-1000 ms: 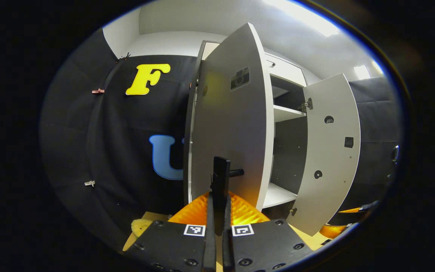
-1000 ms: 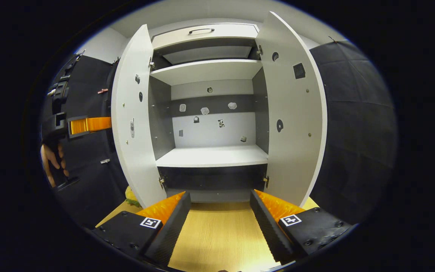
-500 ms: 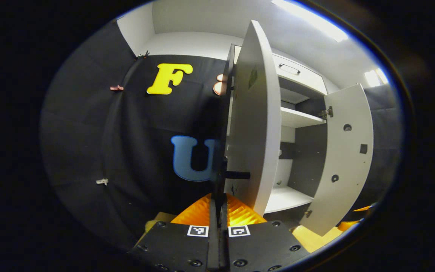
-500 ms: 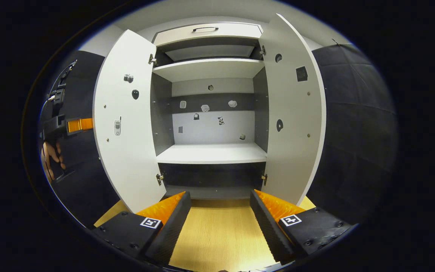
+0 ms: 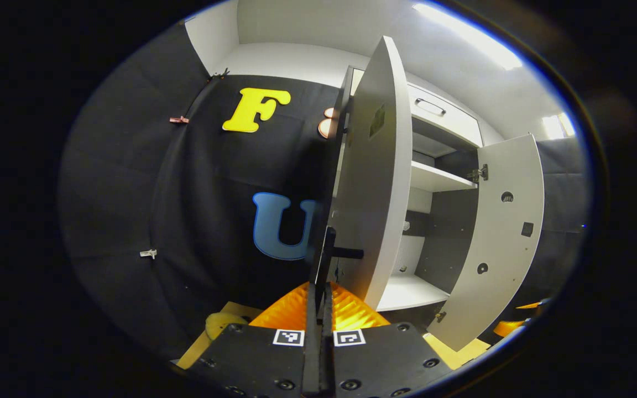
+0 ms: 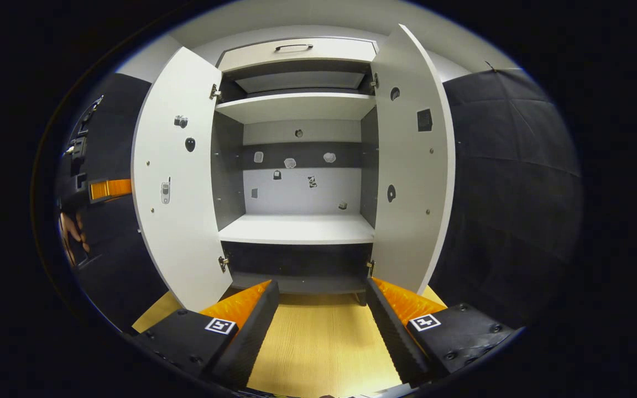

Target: Open the right door of the double-door shoe cabinet with the right hand, and open the left door with the left hand.

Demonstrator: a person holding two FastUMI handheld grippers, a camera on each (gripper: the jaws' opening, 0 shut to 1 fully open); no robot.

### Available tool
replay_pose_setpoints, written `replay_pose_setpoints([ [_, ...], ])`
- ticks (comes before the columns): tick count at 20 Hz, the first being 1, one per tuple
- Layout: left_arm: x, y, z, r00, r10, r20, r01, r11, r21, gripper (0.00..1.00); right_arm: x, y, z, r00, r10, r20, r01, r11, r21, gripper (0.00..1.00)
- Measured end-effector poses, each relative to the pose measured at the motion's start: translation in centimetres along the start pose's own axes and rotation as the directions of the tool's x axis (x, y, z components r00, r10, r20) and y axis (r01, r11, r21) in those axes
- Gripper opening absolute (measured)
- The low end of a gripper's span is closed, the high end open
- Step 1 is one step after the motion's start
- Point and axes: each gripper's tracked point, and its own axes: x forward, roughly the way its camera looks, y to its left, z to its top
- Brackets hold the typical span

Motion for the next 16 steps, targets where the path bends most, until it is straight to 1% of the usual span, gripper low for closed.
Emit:
replay_pose_setpoints([
  [2,-1.6,-1.5,0.7,1.000,-0.027,0.014,0.028,0.999,-0.045,0.05,-0.3,-0.8,0.5,1.000,0.017,0.013,-0.017,1.000,0.015,0.98],
  [4,-3.3,-3.2,1.4,0.999,-0.028,0.039,0.032,0.996,-0.088,0.05,-0.6,-2.1,1.1,0.999,0.042,0.022,-0.042,0.999,0.026,0.98],
  [7,-5.8,-5.1,1.6,0.997,0.031,0.066,-0.027,0.998,-0.057,0.05,-1.5,-4.2,2.2,0.996,0.076,0.049,-0.077,0.997,0.021,0.98],
  [11,-8.5,-9.2,0.6,0.994,0.079,0.073,-0.077,0.997,-0.024,0.06,-3.0,-7.2,4.0,0.988,0.120,0.095,-0.121,0.993,0.004,0.98],
  [12,-9.0,-10.2,0.2,0.994,0.089,0.071,-0.087,0.996,-0.018,0.11,-3.4,-8.0,4.5,0.986,0.130,0.107,-0.131,0.991,0.003,0.98],
  [13,-9.8,-11.3,-0.3,0.993,0.097,0.069,-0.097,0.995,-0.015,0.13,-3.8,-8.7,5.0,0.984,0.135,0.118,-0.136,0.991,0.004,0.98],
  [14,-10.4,-12.5,-0.8,0.993,0.097,0.067,-0.097,0.995,-0.009,0.21,-4.2,-9.3,5.4,0.981,0.140,0.131,-0.142,0.990,0.007,0.98],
  [15,-10.8,-13.4,-1.3,0.993,0.097,0.061,-0.097,0.995,-0.001,0.24,-4.5,-9.9,5.9,0.980,0.143,0.141,-0.146,0.989,0.012,0.98],
  [16,-11.2,-14.2,-1.7,0.993,0.100,0.057,-0.101,0.995,0.013,0.32,-4.8,-10.5,6.3,0.977,0.147,0.153,-0.152,0.988,0.019,0.98],
])
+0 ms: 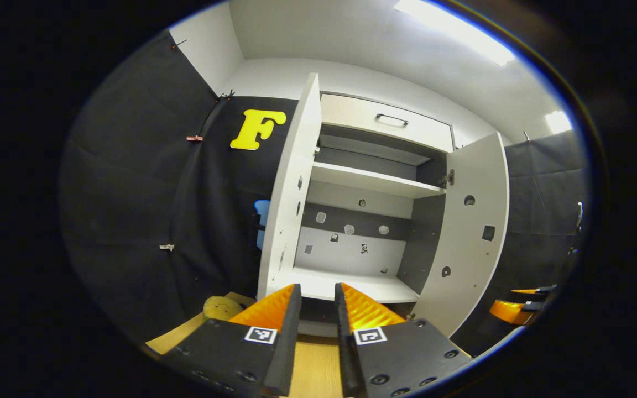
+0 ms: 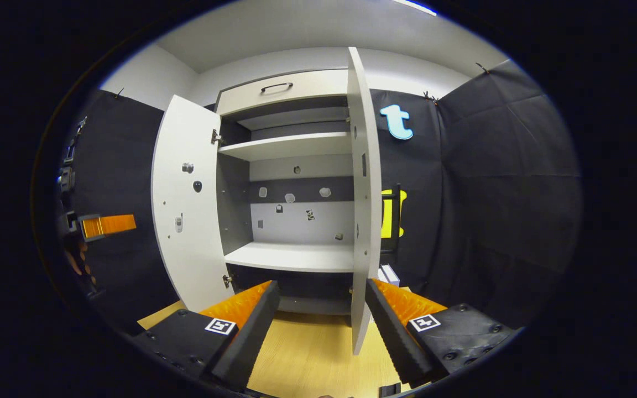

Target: Open the right door of the double-door shoe cabinet with the right hand, and open the left door with the left hand.

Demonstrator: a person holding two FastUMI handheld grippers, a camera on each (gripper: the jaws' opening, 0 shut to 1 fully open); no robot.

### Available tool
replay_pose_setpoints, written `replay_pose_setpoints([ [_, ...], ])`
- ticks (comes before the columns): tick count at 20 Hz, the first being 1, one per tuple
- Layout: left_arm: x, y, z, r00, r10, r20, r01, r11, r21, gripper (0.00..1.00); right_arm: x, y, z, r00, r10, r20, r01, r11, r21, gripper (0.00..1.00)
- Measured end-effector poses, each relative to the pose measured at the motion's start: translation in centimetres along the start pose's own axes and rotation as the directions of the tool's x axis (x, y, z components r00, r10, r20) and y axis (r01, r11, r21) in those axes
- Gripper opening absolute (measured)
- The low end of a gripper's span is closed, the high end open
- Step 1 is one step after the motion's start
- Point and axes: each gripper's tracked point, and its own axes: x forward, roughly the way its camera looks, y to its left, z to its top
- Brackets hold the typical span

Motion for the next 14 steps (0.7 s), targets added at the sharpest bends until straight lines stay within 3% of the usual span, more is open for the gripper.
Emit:
replay_pose_setpoints([
  [2,-1.1,-1.3,-0.6,1.000,0.007,-0.002,-0.007,0.999,0.031,0.64,-0.6,-0.6,0.4,1.000,0.005,0.015,-0.005,1.000,0.016,0.97],
  [3,-1.6,-2.0,-0.8,1.000,0.000,-0.007,0.000,0.999,0.044,0.64,-0.8,-0.8,0.5,1.000,0.005,0.016,-0.006,1.000,0.021,0.97],
  [4,-1.8,-2.7,-1.2,1.000,-0.014,-0.016,0.015,0.998,0.055,0.77,-1.1,-1.1,0.3,1.000,0.004,0.014,-0.004,1.000,0.025,0.98],
  [8,-2.9,-2.9,-1.6,1.000,-0.023,-0.021,0.025,0.995,0.095,0.98,-1.7,-1.4,-0.7,1.000,-0.005,0.003,0.005,0.999,0.042,0.98],
  [14,-2.3,-2.2,-1.5,1.000,-0.021,0.011,0.019,0.989,0.146,0.98,-1.2,-1.2,-2.2,0.999,-0.042,-0.030,0.043,0.998,0.036,0.98],
])
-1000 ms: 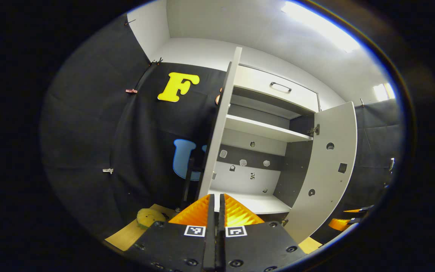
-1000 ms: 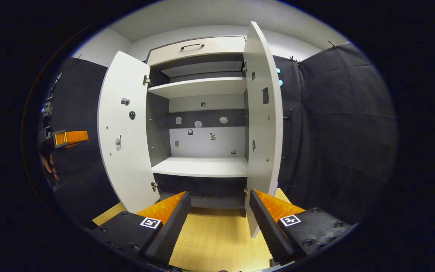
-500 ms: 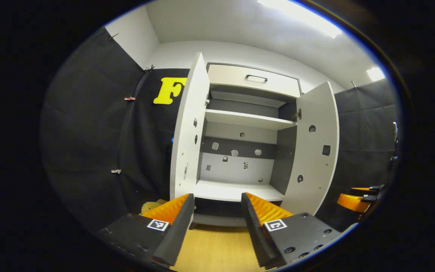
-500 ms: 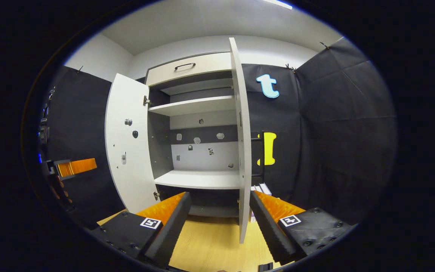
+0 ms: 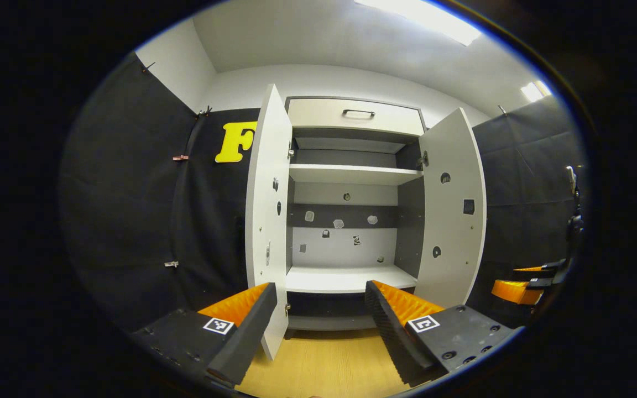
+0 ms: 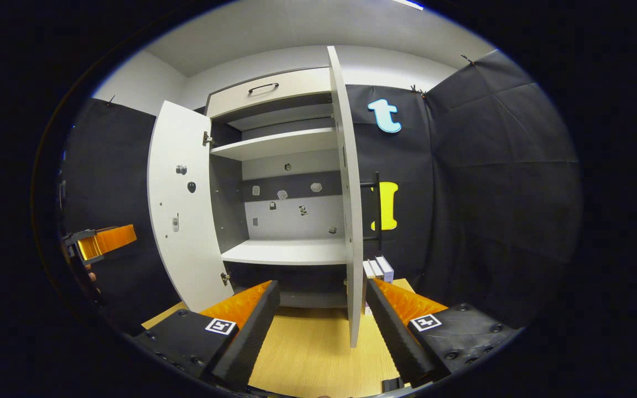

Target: Open the right door of the double-door shoe cabinet with the right hand, and open the left door with the left hand.

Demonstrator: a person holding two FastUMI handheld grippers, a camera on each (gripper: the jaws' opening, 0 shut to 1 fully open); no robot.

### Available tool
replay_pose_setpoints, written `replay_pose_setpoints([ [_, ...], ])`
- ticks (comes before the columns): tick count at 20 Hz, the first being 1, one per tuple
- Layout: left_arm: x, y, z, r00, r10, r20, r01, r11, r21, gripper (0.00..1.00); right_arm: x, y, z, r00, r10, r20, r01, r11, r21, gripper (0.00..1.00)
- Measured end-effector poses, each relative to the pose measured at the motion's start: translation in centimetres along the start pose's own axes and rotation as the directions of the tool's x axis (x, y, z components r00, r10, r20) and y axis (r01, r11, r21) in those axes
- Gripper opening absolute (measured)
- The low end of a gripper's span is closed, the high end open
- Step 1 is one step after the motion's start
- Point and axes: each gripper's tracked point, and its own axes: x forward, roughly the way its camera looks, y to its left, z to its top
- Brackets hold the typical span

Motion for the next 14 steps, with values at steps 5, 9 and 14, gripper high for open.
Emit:
replay_pose_setpoints([
  [5,0.6,1.4,-2.8,1.000,0.028,-0.005,-0.028,0.999,-0.032,0.98,0.4,0.7,-0.9,0.999,-0.033,0.024,0.033,0.999,-0.017,0.98],
  [9,0.9,2.3,-4.6,0.999,0.049,-0.019,-0.049,0.999,0.003,0.98,0.3,0.9,-2.9,0.999,-0.047,-0.008,0.046,0.999,-0.027,0.98],
  [14,1.0,2.8,-5.9,0.996,0.091,-0.005,-0.091,0.996,-0.009,0.98,0.5,1.0,-4.6,0.997,-0.073,-0.023,0.073,0.997,-0.011,0.98],
])
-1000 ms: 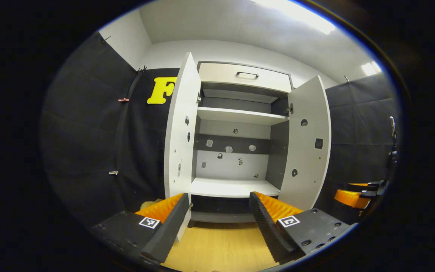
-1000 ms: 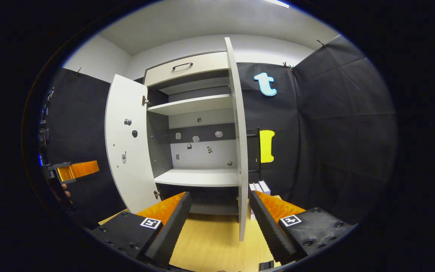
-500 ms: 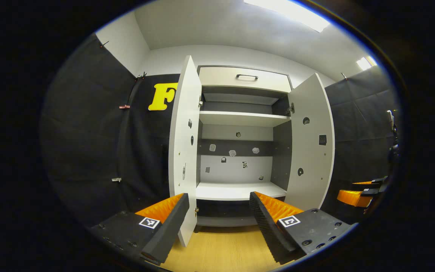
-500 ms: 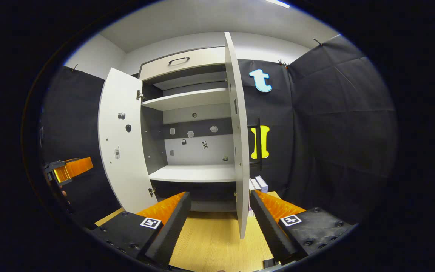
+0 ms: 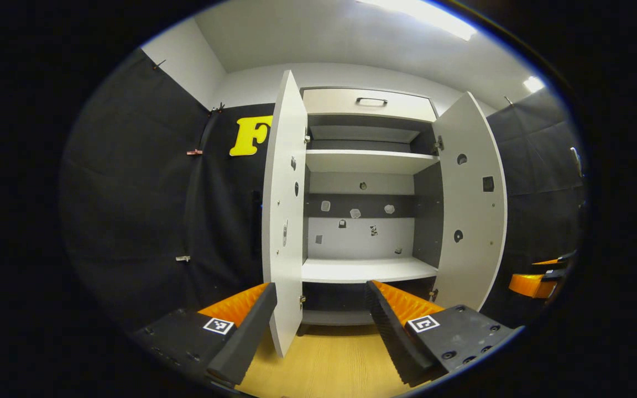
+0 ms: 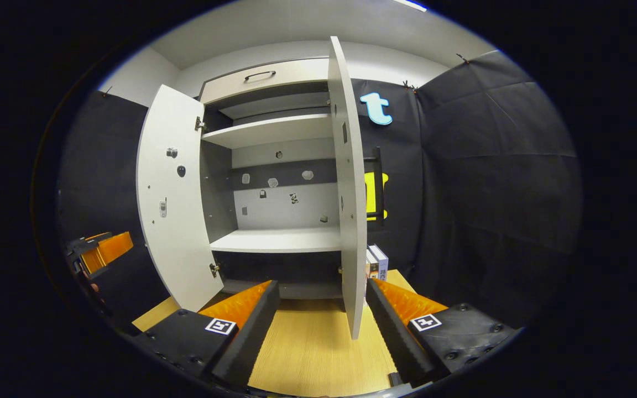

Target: Open the right door of the double-door shoe cabinet with the right hand, and open the left door with the left hand.

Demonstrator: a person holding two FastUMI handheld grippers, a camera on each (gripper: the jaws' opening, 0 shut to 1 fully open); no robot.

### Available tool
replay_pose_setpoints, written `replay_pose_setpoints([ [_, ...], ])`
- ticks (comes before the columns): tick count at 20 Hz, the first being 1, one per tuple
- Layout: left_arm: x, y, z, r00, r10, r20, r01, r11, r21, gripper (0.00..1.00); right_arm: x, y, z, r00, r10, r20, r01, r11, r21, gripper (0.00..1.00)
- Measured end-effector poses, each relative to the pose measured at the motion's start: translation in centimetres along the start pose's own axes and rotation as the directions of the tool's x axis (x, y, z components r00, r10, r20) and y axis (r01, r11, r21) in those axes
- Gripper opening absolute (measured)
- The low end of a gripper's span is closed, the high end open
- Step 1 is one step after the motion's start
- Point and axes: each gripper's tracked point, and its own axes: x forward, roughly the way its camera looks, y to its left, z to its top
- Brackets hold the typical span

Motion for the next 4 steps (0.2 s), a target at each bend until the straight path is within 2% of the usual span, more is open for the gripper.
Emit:
replay_pose_setpoints([
  [4,-0.2,-0.2,-3.1,0.998,-0.006,-0.068,0.004,1.000,-0.030,0.98,0.2,0.5,-1.7,0.999,-0.016,-0.028,0.018,0.999,0.042,0.98],
])
